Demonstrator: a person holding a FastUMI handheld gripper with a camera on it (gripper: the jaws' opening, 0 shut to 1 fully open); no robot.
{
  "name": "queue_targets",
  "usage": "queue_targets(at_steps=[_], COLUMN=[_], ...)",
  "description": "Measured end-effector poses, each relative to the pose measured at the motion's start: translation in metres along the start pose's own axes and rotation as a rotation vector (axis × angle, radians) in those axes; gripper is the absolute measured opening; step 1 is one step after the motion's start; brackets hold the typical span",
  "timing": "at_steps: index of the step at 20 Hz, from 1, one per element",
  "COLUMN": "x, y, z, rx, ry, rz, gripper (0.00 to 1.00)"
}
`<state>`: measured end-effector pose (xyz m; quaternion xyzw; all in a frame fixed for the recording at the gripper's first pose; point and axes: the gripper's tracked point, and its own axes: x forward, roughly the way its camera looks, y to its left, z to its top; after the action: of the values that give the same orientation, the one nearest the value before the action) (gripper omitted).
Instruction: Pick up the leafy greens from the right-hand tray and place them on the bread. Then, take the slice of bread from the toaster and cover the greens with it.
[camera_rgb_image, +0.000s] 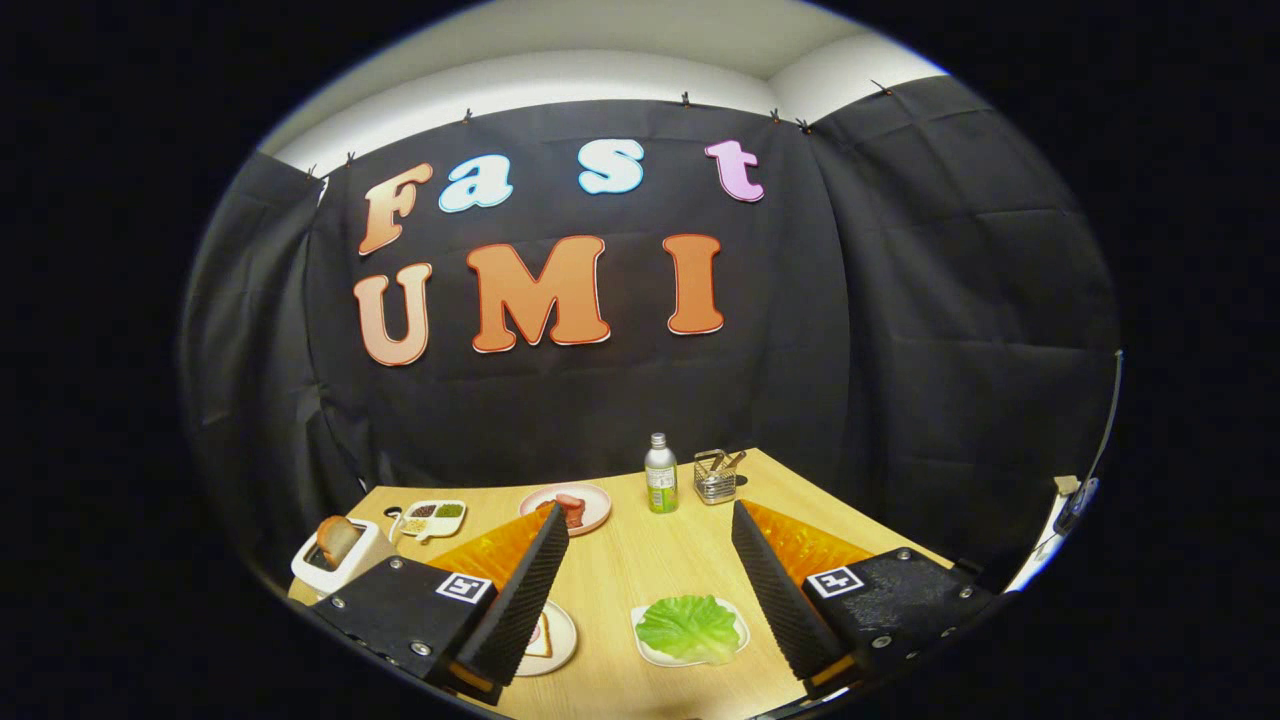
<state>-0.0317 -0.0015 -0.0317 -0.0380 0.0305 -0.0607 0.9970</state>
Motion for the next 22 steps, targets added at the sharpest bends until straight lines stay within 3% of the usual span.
queue_targets(at_steps=[6, 14, 22], x=[0.033, 0.079, 0.096], y=[-0.015, -0.020, -0.024], z=[-0.043, -0.136, -0.215], rx=[-0.001, -0.030, -0.121], ry=[0.082, 0.288, 0.463], rz=[0.055, 0.116, 0.138], gripper=[0.98, 0.99, 0.99])
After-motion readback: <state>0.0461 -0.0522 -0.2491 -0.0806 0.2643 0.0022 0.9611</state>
